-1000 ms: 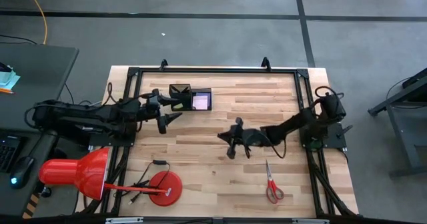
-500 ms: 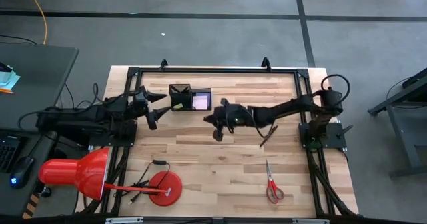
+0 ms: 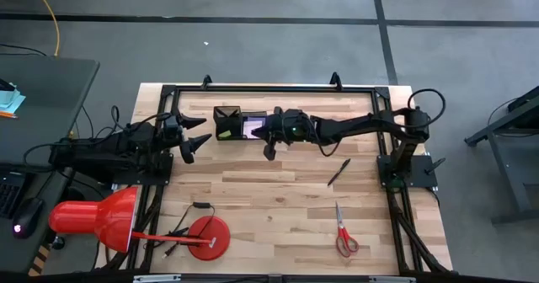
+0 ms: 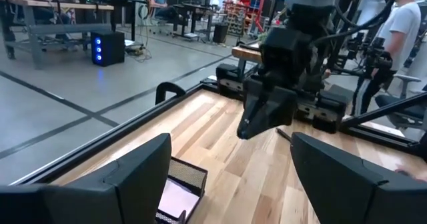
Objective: Pick and place office supplies into organizer
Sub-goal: Put the blue binder clip into the desk organizer
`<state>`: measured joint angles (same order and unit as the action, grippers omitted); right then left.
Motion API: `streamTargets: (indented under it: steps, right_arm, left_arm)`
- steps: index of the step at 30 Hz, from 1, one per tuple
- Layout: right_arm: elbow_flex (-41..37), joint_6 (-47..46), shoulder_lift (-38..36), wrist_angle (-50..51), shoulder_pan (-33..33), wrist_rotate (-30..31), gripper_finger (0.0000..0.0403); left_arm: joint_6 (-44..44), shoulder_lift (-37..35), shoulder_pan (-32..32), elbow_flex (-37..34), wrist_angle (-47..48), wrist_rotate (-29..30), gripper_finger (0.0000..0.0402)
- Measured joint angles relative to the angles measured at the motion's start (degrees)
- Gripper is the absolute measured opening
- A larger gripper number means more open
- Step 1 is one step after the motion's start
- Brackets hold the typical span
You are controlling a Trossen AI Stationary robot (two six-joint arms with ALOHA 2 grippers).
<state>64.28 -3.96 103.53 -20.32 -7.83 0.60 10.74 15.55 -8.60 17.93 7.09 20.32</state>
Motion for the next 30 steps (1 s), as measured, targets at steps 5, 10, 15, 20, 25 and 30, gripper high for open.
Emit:
streamTargets:
  steps: [5, 10, 15, 20, 25, 30]
  right_arm:
    - [4.3, -0.4, 5.1, 1.1, -0.4, -3.4, 0.0003]
    - [12.1, -1.6, 11.2, 5.0, -0.4, -4.5, 0.0006]
    - [20.5, -2.6, 16.6, 10.4, -0.9, -5.9, 0.0004]
    - [30.4, -2.2, 23.7, 17.8, -1.6, -5.8, 0.0007]
    - [39.7, -2.0, 30.7, 25.5, -2.8, -4.9, 0.0006]
    - [46.9, -2.9, 35.5, 29.5, -4.1, -4.9, 0.0003]
  left_arm:
    - [0.0, 0.0, 0.0, 0.0, 0.1, 0.0, 0.0294]
    - [0.0, 0.0, 0.0, 0.0, 0.6, 0.0, 0.0294]
    - [0.0, 0.0, 0.0, 0.0, 1.1, 0.0, 0.0294]
    - [0.0, 0.0, 0.0, 0.0, 1.3, -0.1, 0.0294]
    - [0.0, 0.0, 0.0, 0.0, 1.8, -0.2, 0.0294]
    - [0.2, 0.0, 0.0, 0.0, 2.2, -0.2, 0.0294]
